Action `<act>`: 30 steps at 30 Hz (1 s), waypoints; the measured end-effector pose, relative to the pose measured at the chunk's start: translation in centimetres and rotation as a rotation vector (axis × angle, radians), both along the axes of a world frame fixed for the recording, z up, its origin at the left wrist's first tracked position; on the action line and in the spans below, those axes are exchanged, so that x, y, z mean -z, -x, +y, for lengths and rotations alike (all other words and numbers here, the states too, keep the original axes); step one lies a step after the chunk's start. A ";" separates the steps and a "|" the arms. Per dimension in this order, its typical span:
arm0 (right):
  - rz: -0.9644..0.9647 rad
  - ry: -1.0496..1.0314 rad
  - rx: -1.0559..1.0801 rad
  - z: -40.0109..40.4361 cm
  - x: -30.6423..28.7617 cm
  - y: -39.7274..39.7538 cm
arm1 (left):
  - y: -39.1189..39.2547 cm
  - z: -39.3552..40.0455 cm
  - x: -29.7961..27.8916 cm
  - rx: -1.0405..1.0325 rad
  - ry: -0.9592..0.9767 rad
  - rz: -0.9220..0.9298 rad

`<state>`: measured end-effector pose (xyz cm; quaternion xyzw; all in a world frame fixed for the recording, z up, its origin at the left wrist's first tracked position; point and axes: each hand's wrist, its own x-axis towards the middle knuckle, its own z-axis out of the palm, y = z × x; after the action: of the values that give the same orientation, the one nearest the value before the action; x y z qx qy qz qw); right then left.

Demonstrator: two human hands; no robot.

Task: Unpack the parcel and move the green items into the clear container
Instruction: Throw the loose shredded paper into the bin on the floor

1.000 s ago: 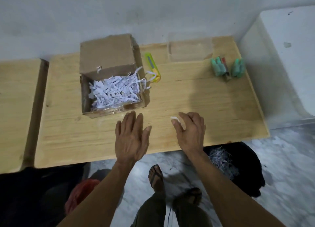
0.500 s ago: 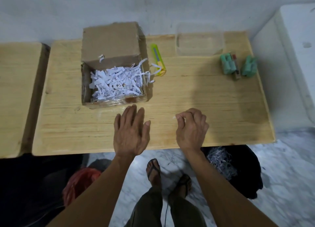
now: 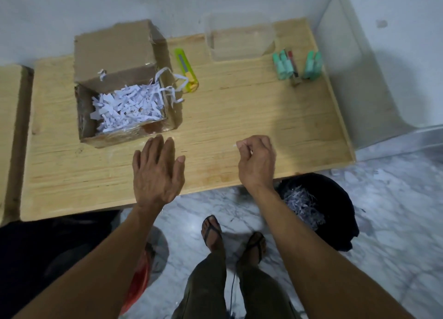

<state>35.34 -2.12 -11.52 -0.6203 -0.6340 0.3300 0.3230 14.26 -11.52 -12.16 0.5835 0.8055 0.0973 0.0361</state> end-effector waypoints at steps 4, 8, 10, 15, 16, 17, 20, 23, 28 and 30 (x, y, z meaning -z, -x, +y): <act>0.072 0.065 0.120 0.0 -1.5 -3.2 | -2.5 1.3 -1.4 0.076 0.021 -0.055; 0.097 -0.043 0.268 -1.2 -2.3 -7.7 | -8.8 4.8 -2.1 0.324 -0.040 -0.093; 0.076 -0.043 0.395 -2.2 -2.7 -10.6 | -12.9 7.1 -2.7 0.470 -0.036 -0.123; -0.011 0.040 0.694 -5.6 -0.7 -18.5 | -21.7 11.6 -2.7 0.736 0.038 -0.122; -0.018 0.058 0.734 -6.1 0.4 -19.8 | -22.8 12.3 -2.1 0.749 0.064 -0.110; -0.023 0.083 0.769 -6.4 1.5 -20.9 | -23.5 12.8 -1.6 0.753 0.092 -0.092; -0.056 0.191 0.813 -6.7 4.9 -23.7 | -24.5 13.7 0.0 0.732 0.138 -0.060; -0.118 0.349 0.783 -6.7 8.5 -25.9 | -24.7 13.3 0.8 0.694 0.114 -0.065; -0.108 0.487 0.779 -7.0 11.7 -27.7 | -25.0 13.3 1.1 0.671 0.123 -0.048; -0.139 0.477 0.769 -7.4 11.9 -27.9 | -24.9 13.3 1.0 0.675 0.121 -0.049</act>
<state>63.24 -9.56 -23.43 -0.8883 -0.2842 0.2803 0.2269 39.21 1.77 -13.17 0.8115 0.5700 0.0460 0.1202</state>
